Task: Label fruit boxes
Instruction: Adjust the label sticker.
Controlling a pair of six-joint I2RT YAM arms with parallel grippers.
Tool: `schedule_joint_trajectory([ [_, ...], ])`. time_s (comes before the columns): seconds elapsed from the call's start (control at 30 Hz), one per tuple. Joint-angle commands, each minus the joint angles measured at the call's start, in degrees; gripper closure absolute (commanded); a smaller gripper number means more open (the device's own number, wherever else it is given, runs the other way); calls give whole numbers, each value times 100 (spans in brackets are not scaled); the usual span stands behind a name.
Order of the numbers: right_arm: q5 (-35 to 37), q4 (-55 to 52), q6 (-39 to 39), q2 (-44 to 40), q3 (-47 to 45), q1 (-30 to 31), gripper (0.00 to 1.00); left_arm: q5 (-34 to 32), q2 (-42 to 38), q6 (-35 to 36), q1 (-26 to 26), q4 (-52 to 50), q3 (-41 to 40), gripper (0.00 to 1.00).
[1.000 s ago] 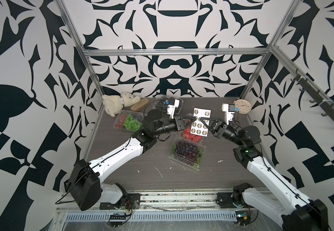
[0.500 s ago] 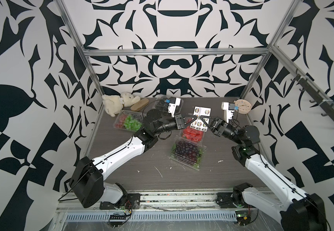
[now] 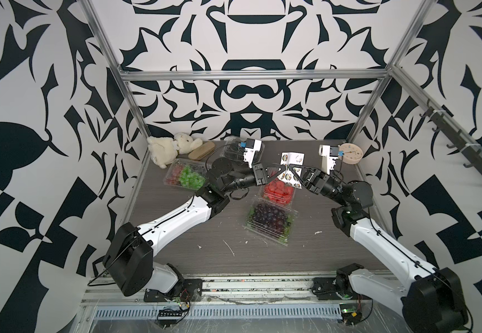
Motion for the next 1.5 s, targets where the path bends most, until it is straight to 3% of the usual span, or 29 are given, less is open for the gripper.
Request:
schedule_joint_trajectory([
  [0.0,-85,561,104,-54,27,39,100,216,118,-14,-79,176,52,93],
  [0.43,-67,539,64,-35,26,39,100,67,-147,-113,-71,824,-287,92],
  [0.53,-83,551,70,-48,40,39,100,72,-122,-188,-30,964,-323,75],
  [0.57,-104,552,71,-57,36,40,100,95,-142,-206,22,969,-332,75],
  [0.97,-206,862,234,107,98,39,100,85,54,-735,202,1690,-352,74],
  [1.17,-235,966,299,185,111,39,100,237,334,-1044,202,2116,-207,85],
  [1.47,-244,970,273,194,137,39,100,147,222,-1119,232,2367,-404,85],
])
